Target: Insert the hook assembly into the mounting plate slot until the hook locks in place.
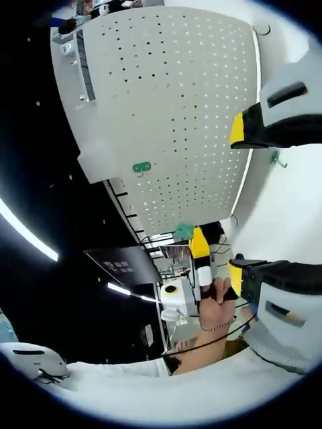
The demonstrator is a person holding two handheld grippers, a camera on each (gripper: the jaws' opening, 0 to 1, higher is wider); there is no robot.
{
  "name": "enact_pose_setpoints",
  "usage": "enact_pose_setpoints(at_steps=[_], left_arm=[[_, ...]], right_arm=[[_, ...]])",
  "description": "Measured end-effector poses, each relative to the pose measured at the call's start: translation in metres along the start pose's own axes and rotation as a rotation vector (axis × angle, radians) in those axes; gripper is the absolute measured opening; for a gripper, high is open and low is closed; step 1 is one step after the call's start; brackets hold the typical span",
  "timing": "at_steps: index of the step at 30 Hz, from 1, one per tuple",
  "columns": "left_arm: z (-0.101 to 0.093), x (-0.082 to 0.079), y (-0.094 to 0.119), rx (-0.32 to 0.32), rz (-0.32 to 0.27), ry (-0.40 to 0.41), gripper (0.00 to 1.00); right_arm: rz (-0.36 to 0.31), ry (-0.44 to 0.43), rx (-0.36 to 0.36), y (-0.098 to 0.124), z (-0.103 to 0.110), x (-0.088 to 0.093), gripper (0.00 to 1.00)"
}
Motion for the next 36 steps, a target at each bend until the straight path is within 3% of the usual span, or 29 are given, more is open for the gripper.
enact_pose_setpoints(at_steps=[36], left_arm=[[-0.006, -0.001, 0.0, -0.011, -0.003, -0.01, 0.02]], right_arm=[[-0.062, -0.011, -0.123, -0.06, 0.024, -0.018, 0.59]])
Point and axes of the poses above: the point that each gripper's makers call its tool centre point, and the gripper's own axes: y roughly backward along the fingers, z roughly to its left, x roughly out of its underside, the point moved 10 cm from there along y, roughly backward along the fingers, and after that the axes turned 2 degrees about -z, right-handed, at the moved point
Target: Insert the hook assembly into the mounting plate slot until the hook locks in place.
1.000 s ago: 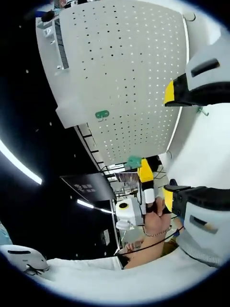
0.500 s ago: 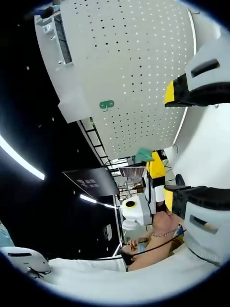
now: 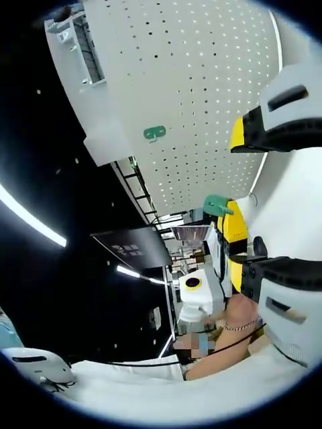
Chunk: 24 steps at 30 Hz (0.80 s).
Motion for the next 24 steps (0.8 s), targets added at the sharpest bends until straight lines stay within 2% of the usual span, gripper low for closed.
enact_pose_setpoints(at_steps=[11, 15, 19, 24], left_arm=[[-0.003, 0.0, 0.0, 0.0, -0.005, 0.003, 0.02], [-0.004, 0.0, -0.001, -0.001, -0.006, 0.002, 0.02], [-0.005, 0.0, -0.001, -0.001, -0.007, 0.001, 0.02], [-0.007, 0.0, -0.001, -0.002, -0.01, 0.009, 0.02]], right_arm=[[0.005, -0.011, -0.012, -0.011, 0.006, -0.002, 0.54], [0.002, -0.021, -0.011, -0.012, 0.005, -0.004, 0.49], [0.005, -0.011, -0.006, -0.014, 0.007, -0.004, 0.4], [0.011, 0.0, -0.013, -0.019, 0.01, -0.003, 0.35]])
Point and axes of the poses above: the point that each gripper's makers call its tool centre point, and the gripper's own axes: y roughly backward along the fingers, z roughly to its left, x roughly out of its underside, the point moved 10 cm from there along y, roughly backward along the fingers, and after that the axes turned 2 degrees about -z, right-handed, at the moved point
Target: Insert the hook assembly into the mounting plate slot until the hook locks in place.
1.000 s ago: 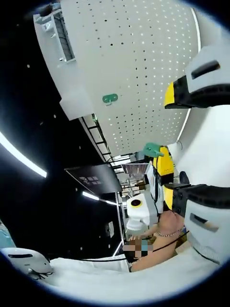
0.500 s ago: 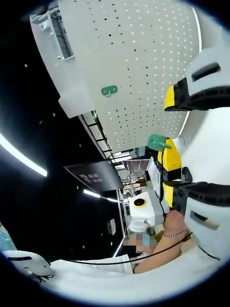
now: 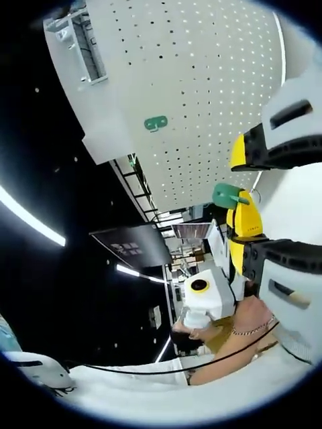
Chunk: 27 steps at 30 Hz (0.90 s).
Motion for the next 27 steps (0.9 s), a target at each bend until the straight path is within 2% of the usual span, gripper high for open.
enact_pose_setpoints(at_steps=[7, 10, 21, 27], left_arm=[[-0.004, 0.001, -0.0013, 0.001, 0.007, -0.009, 0.02], [-0.0055, 0.0012, -0.0016, -0.003, 0.007, -0.012, 0.02], [-0.008, 0.001, -0.0008, -0.023, 0.005, -0.013, 0.02], [-0.0083, 0.0008, -0.0003, -0.032, 0.001, -0.012, 0.02]], right_arm=[[0.012, 0.006, 0.016, -0.0032, -0.0019, 0.0014, 0.28], [0.035, 0.013, 0.039, -0.0045, -0.0049, 0.0034, 0.21], [0.027, -0.004, 0.047, -0.0079, -0.0007, 0.0027, 0.08], [0.029, -0.001, 0.068, -0.0083, -0.001, 0.0026, 0.04]])
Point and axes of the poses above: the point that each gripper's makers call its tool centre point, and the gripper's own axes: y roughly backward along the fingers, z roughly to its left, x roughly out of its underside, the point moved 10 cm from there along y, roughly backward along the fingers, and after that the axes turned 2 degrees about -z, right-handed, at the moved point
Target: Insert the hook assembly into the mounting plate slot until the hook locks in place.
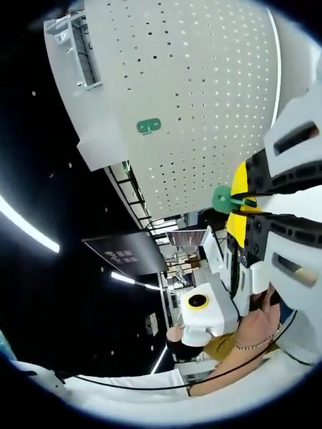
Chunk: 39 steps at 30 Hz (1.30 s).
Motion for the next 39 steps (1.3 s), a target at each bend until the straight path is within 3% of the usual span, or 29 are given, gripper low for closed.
enact_pose_setpoints(at_steps=[15, 39], left_arm=[[-0.0028, 0.0007, 0.0003, -0.02, 0.003, 0.001, 0.02], [-0.0049, -0.0007, -0.0004, -0.005, 0.02, -0.018, 0.05]], right_arm=[[0.0, -0.06, 0.028, 0.0005, 0.0, 0.0006, 0.01], [0.02, -0.047, 0.029, 0.003, 0.0012, -0.0025, 0.0]])
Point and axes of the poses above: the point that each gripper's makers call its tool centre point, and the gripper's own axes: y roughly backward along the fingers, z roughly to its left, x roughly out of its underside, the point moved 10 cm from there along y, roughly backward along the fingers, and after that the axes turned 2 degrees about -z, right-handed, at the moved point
